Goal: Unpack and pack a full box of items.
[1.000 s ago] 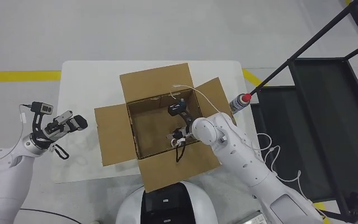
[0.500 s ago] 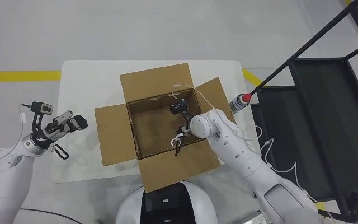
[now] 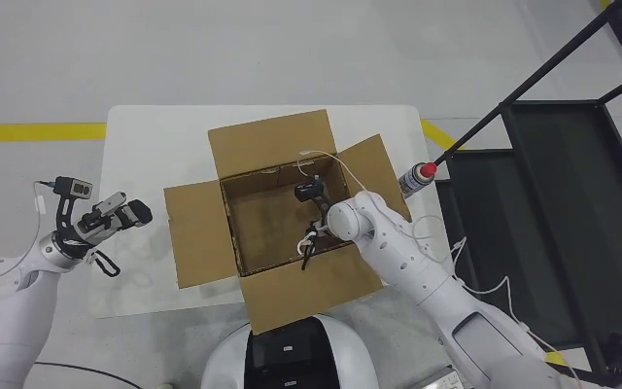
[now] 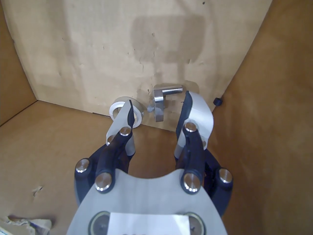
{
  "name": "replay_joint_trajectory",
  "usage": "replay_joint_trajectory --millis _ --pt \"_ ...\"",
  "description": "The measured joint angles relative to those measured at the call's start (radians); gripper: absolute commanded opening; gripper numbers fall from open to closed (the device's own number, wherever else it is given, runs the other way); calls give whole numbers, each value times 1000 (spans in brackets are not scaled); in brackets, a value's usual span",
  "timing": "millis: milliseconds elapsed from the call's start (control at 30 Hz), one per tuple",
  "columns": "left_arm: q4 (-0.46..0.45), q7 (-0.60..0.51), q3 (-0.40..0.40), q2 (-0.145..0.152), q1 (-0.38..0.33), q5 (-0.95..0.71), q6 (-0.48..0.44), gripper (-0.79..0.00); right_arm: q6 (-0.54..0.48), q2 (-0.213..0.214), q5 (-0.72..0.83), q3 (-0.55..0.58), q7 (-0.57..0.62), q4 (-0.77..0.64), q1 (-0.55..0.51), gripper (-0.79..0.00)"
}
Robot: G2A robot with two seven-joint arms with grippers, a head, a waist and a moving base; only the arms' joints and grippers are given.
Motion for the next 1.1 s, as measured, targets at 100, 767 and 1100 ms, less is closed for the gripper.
replay_joint_trajectory --millis 100,767,1100 --pt "0 0 0 0 0 0 0 0 -2 -6 7 -12 -8 24 8 -456" --pt "0 0 0 0 0 0 0 0 14 -8 -26 6 -26 -28 -5 -785" --pt "0 0 0 0 0 0 0 0 0 36 -54 132 37 -355 -135 -785"
